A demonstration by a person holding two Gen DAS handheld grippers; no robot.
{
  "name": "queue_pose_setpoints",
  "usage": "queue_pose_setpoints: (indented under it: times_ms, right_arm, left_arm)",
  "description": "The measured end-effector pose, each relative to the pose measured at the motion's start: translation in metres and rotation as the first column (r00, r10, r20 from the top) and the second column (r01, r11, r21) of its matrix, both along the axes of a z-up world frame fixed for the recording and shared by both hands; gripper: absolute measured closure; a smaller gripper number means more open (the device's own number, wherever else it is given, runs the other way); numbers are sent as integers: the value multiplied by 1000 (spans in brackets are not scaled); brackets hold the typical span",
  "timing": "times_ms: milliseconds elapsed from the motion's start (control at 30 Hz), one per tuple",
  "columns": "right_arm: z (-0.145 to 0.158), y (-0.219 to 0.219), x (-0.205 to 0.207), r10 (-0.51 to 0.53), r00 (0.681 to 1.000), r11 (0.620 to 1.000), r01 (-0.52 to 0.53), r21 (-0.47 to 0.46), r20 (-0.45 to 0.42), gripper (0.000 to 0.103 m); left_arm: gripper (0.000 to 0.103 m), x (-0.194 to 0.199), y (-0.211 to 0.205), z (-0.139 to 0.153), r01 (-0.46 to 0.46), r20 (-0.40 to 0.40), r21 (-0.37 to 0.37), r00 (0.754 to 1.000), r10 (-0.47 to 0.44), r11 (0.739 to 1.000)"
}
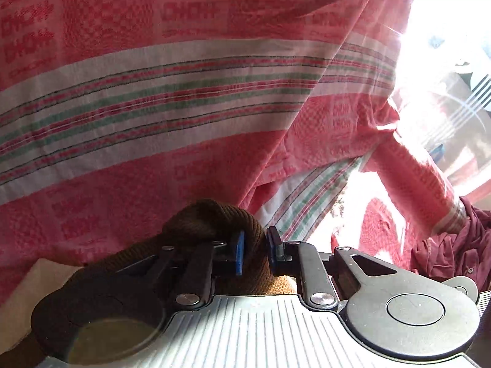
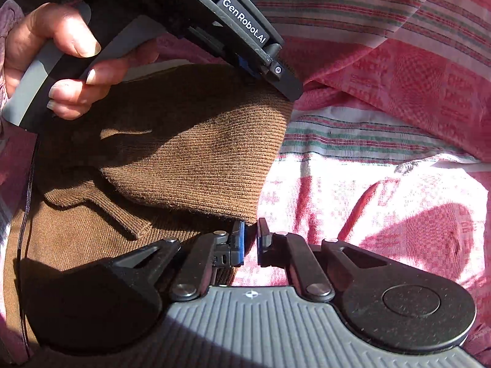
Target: Fold clothes
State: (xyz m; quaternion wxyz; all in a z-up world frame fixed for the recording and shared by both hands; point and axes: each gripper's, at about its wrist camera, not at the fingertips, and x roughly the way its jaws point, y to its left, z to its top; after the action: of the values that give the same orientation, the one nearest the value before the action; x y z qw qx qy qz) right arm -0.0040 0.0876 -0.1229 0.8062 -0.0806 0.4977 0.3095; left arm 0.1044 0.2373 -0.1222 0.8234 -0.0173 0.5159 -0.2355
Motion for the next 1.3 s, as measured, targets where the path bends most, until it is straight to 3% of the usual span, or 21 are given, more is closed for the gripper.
queue_pose_setpoints:
  times_ms: [167,200,300,433,567,667,767,833,933,1033,1067,1133,1300]
  right_arm:
    - [1,-2,3,-15,1000,1000,15,4,-7,94]
    - [1,-3,4,-16,1000,1000,17,10,-15,92]
    - [6,-12,3,-34,999,999,35,34,-38,86]
    - [20,-28,-6,-52,998,997,53,47,-22,83]
    - [29,6,-21,34,999,997,-34,76,6,70]
    - [35,32,-32,98,995,990,-100,95,29,67]
    - [42,58,-43,161,986,980,-166,113,53,53]
    - [46,75,-50,202,977,970,-209,123,69,44]
    - [42,106,-52,240,967,964,-248,96,87,44]
    - [35,127,-47,222,973,970,-226,90,60,44]
    - [30,132,-46,216,976,973,-218,78,41,44]
    - [20,141,-46,207,978,977,-207,59,3,41]
    - [27,133,-60,199,980,979,-198,56,-15,38]
  left_arm:
    - [88,-3,7,-8,-33,10,24,999,33,999]
    - [70,-5,7,-3,-32,15,40,999,32,999]
    - [38,-24,16,22,-24,77,83,997,17,996]
    - [26,-69,64,53,-81,150,137,987,60,987]
    - [26,-121,124,70,-195,172,194,972,163,961]
    - [36,-172,161,67,-290,162,255,953,255,922]
    - [34,-223,191,61,-365,138,271,931,339,891]
    - [33,-249,199,53,-385,106,264,923,370,884]
    - [32,-277,200,38,-386,80,259,922,379,885]
    - [31,-287,191,26,-388,116,296,921,371,873]
    - [33,-285,190,22,-399,125,326,917,379,857]
    - [65,-283,192,12,-423,130,381,905,405,823]
    - [66,-296,227,13,-552,98,266,831,547,791]
